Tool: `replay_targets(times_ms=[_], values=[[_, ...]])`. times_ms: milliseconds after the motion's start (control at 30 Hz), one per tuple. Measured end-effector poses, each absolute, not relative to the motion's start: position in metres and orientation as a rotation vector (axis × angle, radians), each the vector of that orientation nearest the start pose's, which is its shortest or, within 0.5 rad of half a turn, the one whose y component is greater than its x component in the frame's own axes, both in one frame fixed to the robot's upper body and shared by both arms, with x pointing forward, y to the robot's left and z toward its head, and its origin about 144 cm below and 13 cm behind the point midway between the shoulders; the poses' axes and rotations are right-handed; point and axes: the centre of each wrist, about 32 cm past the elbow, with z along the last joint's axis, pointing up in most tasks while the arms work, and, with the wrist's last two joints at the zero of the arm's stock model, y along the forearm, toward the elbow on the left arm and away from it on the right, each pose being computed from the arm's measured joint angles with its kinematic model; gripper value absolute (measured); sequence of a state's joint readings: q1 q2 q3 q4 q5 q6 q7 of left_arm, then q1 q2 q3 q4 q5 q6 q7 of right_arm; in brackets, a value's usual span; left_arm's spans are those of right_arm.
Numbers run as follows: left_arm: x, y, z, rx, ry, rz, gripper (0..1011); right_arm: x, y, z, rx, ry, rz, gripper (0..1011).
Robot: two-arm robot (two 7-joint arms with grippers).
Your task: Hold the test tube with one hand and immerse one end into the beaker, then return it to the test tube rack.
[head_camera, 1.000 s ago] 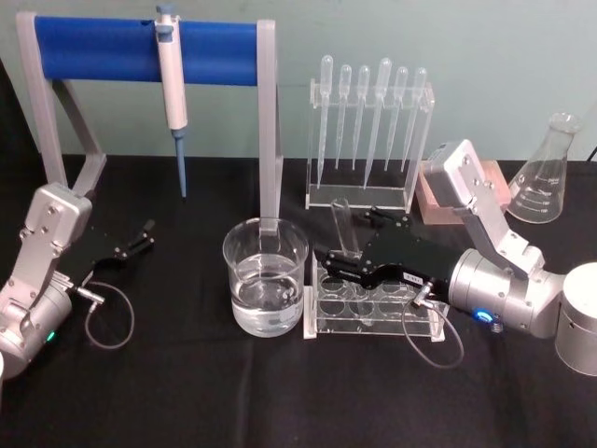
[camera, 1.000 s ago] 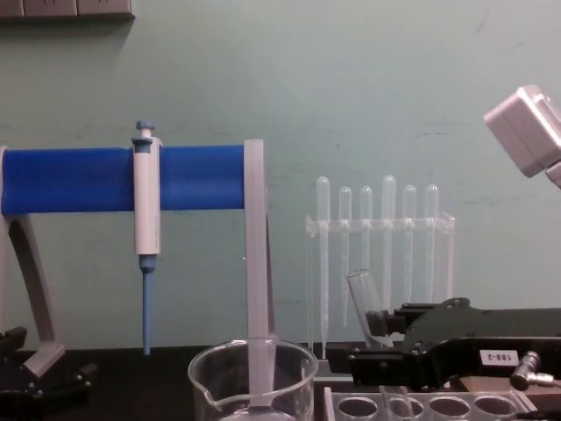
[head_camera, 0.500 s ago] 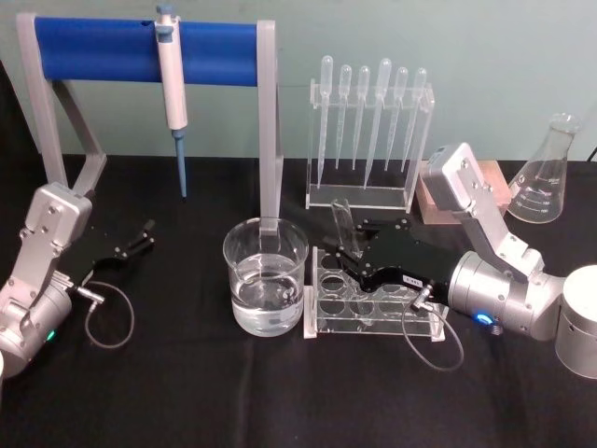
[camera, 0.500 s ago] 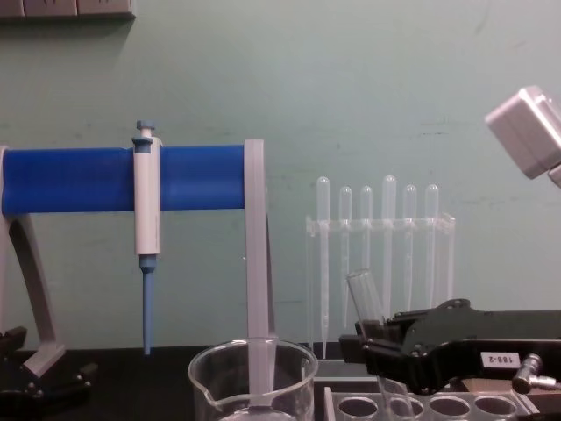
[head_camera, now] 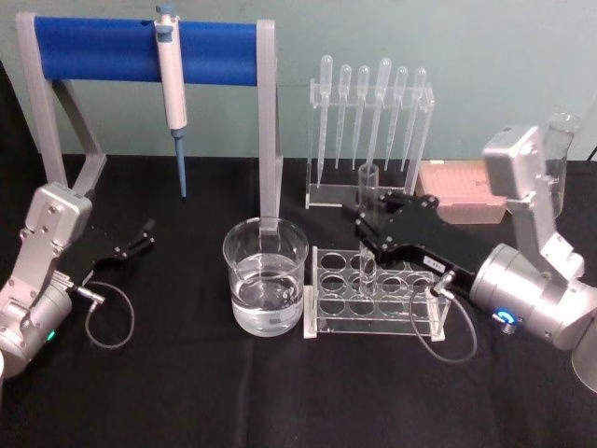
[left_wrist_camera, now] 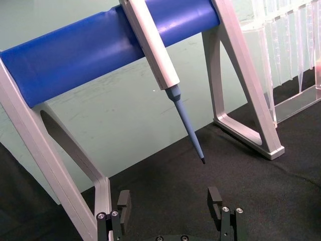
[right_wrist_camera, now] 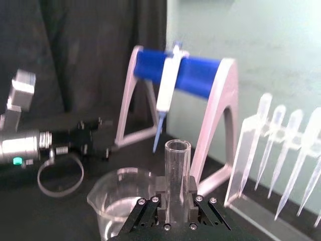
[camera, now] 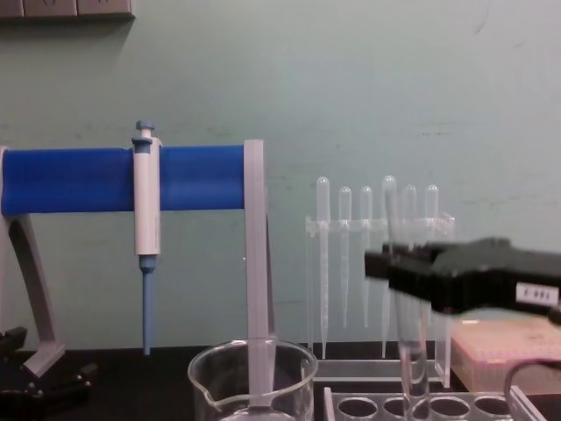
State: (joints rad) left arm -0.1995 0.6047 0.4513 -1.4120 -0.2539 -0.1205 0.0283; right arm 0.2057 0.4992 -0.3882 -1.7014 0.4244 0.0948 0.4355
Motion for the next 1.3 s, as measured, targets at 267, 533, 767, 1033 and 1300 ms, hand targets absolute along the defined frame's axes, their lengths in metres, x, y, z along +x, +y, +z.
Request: replay_targets(times_ms=[267,533,767,1033,1300], values=[[0.489,0.31,1.14,0.304,-0.285,1.248,1000,0.476,-0.242,1.238,0.025,-0.131,-0.778,224],[0.489,0.31,1.14,0.304,-0.285,1.248,1000,0.474,-0.242,1.238,0.044,-0.128,-0.789,224],[0.489,0.31,1.14,0.304,-0.285,1.248,1000,0.475,-0.242,1.238,0.039,-0.128,-0.787,224],[0.489,0.31,1.14,0.304,-0.285,1.248,1000,0.475,-0.242,1.238,0.035,-0.128,-0.785,224],[0.489,0.31,1.14,0.304,-0.285,1.248,1000,0.475,-0.242,1.238,0.032,-0.128,-0.784,224]])
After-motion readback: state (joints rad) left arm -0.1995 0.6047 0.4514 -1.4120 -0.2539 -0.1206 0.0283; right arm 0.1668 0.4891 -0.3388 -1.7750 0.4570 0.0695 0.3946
